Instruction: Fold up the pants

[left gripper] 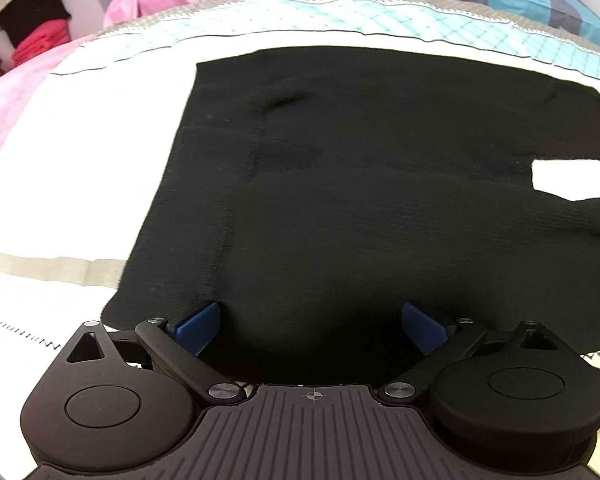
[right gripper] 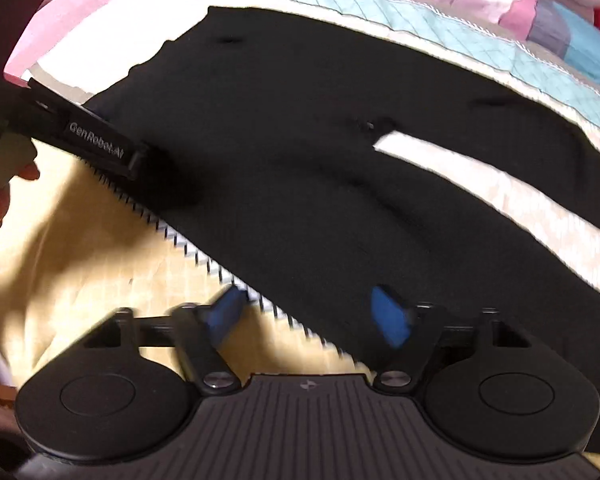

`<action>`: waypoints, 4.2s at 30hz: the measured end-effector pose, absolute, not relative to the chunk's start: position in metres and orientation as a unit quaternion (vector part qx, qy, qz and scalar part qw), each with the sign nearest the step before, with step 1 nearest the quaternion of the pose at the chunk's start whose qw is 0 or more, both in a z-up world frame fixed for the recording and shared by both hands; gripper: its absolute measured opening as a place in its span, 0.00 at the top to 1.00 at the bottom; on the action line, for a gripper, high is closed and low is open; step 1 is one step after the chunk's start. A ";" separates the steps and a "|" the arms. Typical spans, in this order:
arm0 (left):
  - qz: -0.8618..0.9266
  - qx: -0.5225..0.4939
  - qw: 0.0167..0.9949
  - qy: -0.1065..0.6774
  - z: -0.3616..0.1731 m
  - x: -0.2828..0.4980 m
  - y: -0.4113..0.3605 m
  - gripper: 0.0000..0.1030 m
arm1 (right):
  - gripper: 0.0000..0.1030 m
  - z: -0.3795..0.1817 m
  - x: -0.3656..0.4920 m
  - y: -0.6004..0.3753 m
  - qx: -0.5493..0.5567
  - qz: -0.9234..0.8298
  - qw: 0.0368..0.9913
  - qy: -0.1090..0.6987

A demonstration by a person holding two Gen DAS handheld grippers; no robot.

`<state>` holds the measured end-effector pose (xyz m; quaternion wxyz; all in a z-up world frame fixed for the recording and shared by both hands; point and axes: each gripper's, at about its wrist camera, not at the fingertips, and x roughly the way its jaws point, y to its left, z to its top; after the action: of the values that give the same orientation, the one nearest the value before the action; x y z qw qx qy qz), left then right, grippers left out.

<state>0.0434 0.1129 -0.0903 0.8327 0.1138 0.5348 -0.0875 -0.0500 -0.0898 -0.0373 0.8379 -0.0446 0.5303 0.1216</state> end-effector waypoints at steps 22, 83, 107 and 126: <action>-0.086 0.111 0.831 0.538 -0.084 0.040 0.133 0.00 | 0.26 -0.021 -0.066 -0.122 -0.054 0.120 0.812 0.569; 0.042 0.022 0.849 0.526 -0.054 -0.004 0.236 0.00 | 0.53 -0.059 0.154 0.056 -0.081 0.327 0.875 0.348; -0.112 0.084 0.864 0.483 -0.060 0.162 0.037 0.00 | 0.19 -0.030 -0.028 -0.354 0.166 -0.245 0.903 0.312; -0.076 0.076 0.838 0.534 -0.121 0.206 0.005 0.00 | 0.91 -0.056 0.000 -0.481 0.233 -0.313 0.877 0.281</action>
<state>0.2062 0.0054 -0.1207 0.8383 0.0758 0.5345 -0.0764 -0.0001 -0.4805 -0.0558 0.8767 0.2333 0.2809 -0.3131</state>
